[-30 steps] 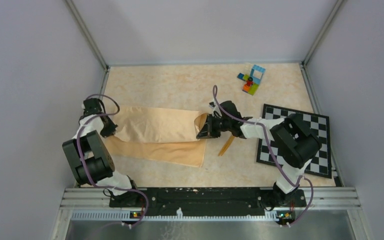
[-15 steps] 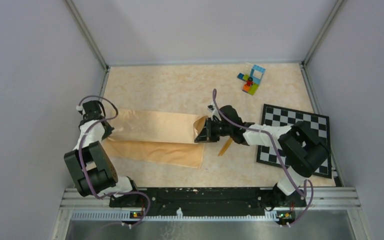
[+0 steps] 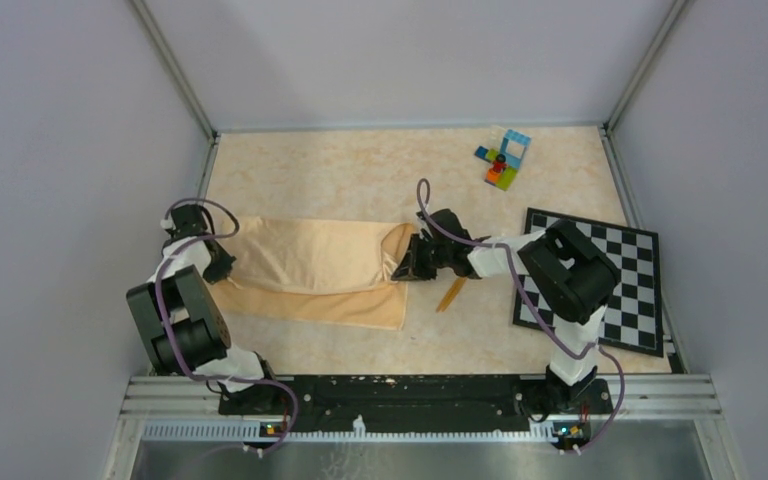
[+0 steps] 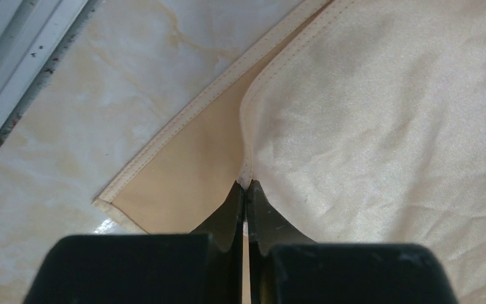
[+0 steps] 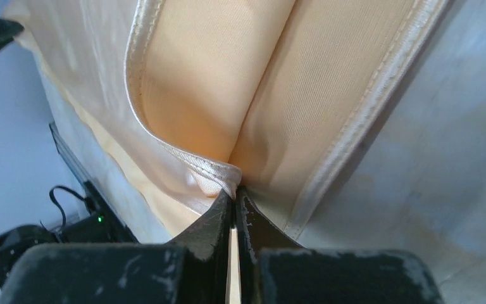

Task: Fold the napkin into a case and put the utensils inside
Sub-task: Fold and flatten the napkin at the center of the board.

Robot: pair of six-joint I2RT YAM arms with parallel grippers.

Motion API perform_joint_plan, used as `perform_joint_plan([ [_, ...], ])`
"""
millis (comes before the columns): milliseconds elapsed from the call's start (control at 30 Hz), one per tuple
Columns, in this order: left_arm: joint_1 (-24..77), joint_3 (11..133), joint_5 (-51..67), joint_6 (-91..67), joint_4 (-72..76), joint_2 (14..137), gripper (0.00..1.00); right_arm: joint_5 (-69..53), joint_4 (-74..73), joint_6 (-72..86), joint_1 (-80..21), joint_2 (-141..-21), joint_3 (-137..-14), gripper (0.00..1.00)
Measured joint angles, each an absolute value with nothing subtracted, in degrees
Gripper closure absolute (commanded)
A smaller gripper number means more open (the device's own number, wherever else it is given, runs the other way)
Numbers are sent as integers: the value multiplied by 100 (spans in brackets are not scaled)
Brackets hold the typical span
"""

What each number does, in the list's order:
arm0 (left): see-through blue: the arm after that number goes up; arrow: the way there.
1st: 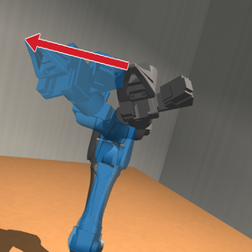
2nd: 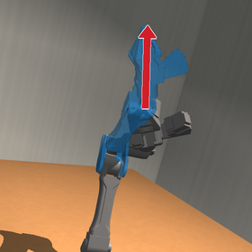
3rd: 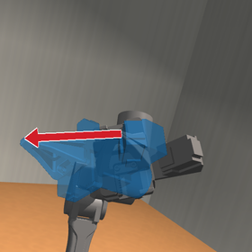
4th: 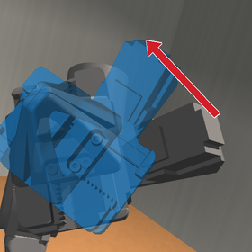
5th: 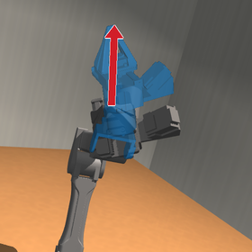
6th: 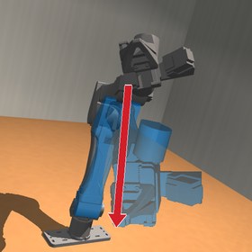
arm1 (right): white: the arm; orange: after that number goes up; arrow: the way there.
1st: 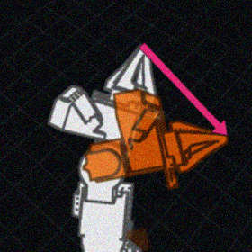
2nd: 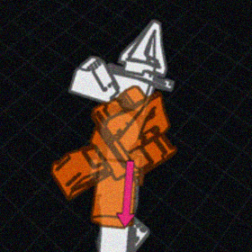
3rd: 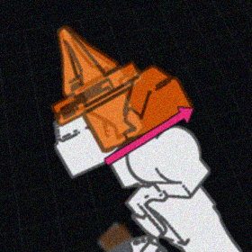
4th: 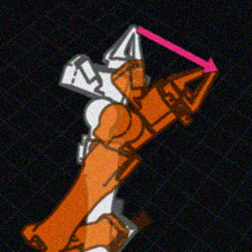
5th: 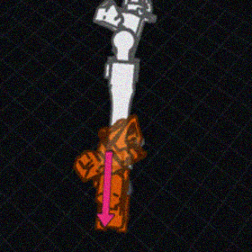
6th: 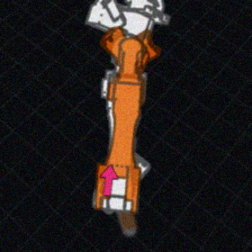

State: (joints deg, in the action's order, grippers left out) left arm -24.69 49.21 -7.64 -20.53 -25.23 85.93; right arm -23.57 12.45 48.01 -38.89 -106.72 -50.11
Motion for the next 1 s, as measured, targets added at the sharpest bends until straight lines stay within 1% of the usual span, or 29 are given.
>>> perform_joint_plan([
  [267, -2250, 4976, -71, -2259, -2355, 8984, 100, -2032, 681, 4298, -3291, -11133, -6020, 100],
  [500, -2126, 4984, 12, -2220, -2364, 8691, 100, -1997, -97, 3627, -3037, -11185, -6676, 100],
  [633, -2128, 4982, -228, -2095, -2394, 8307, 100, -2171, -346, 3555, -3079, -11017, -6643, 100],
  [800, -2128, 4908, -489, -1994, -2421, 7918, 100, -2381, -427, 3586, -3140, -10604, -6289, 100],
  [1000, -2128, 4831, -711, -1953, -2536, 7815, 100, -2534, -403, 3664, -3251, -10263, -5896, 100],
])
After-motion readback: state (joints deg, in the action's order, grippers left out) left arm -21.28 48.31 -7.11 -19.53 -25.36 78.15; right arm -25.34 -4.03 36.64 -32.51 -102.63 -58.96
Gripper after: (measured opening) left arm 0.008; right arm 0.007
